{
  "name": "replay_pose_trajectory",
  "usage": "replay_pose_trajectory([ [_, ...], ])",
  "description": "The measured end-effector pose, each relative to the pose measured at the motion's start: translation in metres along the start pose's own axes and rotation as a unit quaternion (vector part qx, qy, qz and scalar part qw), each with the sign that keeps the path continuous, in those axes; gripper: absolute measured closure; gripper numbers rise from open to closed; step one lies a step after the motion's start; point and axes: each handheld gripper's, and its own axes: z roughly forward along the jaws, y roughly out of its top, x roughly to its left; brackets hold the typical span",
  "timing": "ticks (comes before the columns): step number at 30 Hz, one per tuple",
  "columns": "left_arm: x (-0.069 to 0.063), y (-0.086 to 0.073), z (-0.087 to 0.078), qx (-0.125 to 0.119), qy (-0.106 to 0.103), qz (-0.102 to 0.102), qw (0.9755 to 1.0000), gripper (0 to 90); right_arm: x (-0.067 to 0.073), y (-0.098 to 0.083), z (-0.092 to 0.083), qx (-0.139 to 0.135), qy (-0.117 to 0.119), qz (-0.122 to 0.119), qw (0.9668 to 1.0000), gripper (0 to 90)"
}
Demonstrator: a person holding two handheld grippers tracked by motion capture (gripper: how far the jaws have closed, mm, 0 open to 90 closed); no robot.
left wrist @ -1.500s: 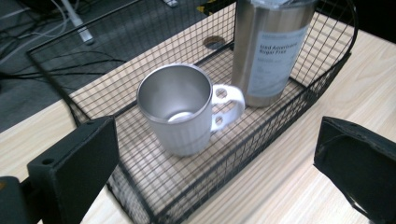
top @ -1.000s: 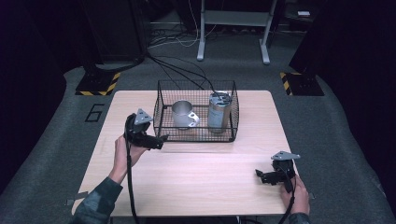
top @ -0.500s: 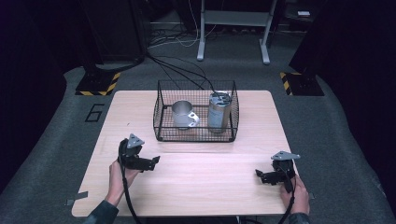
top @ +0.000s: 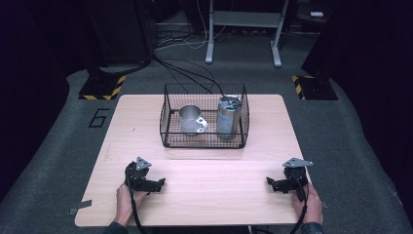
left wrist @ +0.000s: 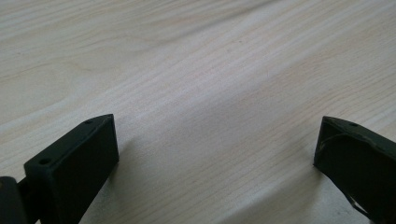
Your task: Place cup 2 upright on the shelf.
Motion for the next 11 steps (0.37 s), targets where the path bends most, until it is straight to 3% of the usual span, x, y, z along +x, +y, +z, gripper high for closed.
replay_pose_trajectory([
  [3,-0.0019,-0.0040,0.0003,-0.018,0.008,-0.002,0.9998,0.0,-0.0003,0.0001,0.0001,-0.001,0.000,-0.003,1.0000,0.0],
  [11,-0.0022,-0.0041,0.0002,-0.017,0.010,-0.006,0.9998,0.0,-0.0003,0.0001,0.0001,-0.001,-0.002,-0.003,1.0000,0.0],
])
